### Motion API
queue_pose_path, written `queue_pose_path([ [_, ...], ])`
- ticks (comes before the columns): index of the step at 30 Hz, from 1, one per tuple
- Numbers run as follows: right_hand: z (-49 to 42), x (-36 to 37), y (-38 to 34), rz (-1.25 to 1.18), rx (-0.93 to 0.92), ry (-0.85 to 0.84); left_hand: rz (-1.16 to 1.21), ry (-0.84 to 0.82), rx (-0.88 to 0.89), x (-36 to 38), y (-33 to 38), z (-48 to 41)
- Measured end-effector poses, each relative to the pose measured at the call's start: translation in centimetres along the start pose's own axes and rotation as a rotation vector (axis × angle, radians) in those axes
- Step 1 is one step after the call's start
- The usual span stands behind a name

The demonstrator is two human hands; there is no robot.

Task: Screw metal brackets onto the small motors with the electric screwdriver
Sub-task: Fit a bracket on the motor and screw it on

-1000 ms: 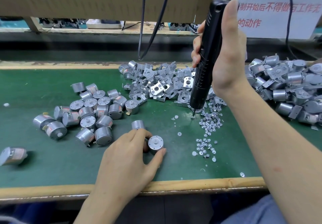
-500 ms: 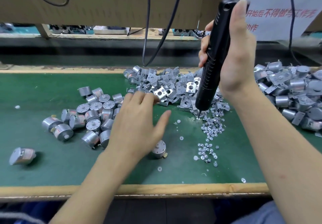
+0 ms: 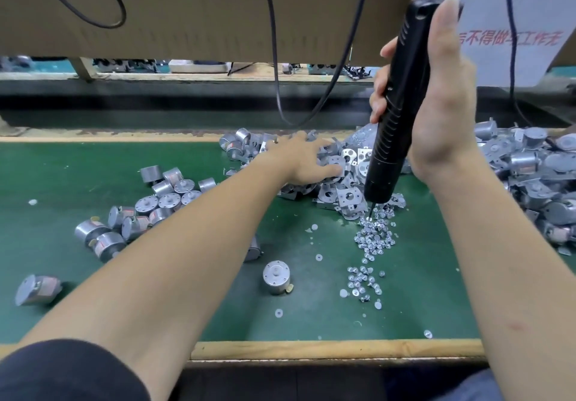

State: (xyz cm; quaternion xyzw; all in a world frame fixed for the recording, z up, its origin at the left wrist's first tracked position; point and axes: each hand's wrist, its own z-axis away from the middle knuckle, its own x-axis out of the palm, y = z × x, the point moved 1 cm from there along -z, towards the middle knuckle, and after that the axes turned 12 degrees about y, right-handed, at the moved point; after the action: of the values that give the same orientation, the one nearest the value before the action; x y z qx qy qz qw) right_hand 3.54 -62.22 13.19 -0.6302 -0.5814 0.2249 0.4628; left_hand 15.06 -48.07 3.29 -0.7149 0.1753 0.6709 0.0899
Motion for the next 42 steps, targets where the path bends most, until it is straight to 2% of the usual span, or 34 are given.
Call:
queue_pose_path([
  [14, 1.1, 1.6, -0.2, -0.010, 0.045, -0.039, -0.190, 0.071, 0.093, -0.8, -0.3, 7.4],
  [20, 1.6, 2.1, -0.3, -0.022, 0.062, -0.045, -0.053, 0.193, 0.086, -0.4, -0.6, 9.5],
  [24, 1.6, 2.2, -0.3, -0.022, 0.058, -0.046, 0.014, 0.205, 0.079, -0.5, -0.8, 9.9],
  [32, 1.7, 2.2, -0.4, -0.026, 0.065, -0.033, -0.021, 0.295, 0.196, -1.3, 0.4, 10.4],
  [42, 2.0, 2.6, -0.4, -0.025, 0.064, -0.047, -0.087, 0.331, 0.282, -1.1, 0.9, 9.9],
])
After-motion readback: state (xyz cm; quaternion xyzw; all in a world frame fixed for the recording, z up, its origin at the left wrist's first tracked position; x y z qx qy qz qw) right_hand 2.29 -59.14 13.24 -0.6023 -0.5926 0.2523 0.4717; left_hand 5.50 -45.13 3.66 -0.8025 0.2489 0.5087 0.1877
